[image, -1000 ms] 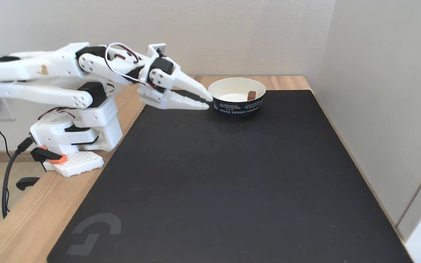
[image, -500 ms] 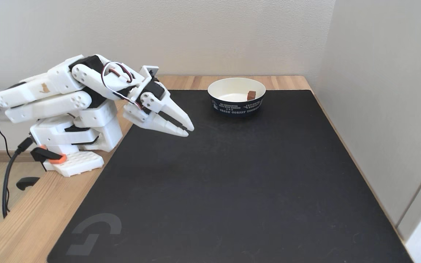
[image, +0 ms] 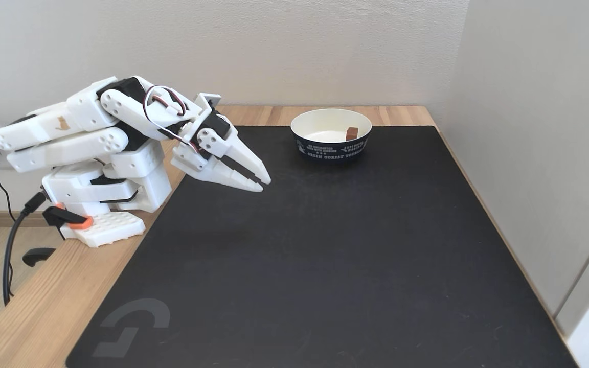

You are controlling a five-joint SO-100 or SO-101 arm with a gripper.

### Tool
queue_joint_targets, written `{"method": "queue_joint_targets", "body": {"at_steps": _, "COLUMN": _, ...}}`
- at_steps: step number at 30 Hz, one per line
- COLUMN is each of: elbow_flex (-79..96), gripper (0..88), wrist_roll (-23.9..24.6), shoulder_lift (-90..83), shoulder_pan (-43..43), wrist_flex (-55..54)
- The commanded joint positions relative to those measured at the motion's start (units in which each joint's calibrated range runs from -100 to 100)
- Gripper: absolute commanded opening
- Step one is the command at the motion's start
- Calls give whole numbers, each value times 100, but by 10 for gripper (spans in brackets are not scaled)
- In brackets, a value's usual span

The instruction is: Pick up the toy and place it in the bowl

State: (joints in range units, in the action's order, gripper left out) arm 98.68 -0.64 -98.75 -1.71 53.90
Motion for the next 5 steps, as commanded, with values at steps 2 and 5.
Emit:
{"method": "queue_joint_targets", "body": {"at_steps": 2, "elbow_flex": 69, "gripper": 25, "wrist_roll": 2, "shoulder_lift": -67, "shoulder_pan": 16, "wrist_flex": 20}}
{"method": "queue_joint_targets", "body": {"at_steps": 5, "elbow_flex": 69, "gripper": 25, "wrist_roll": 2, "shoulder_lift": -67, "shoulder_pan": 16, "wrist_flex": 20}}
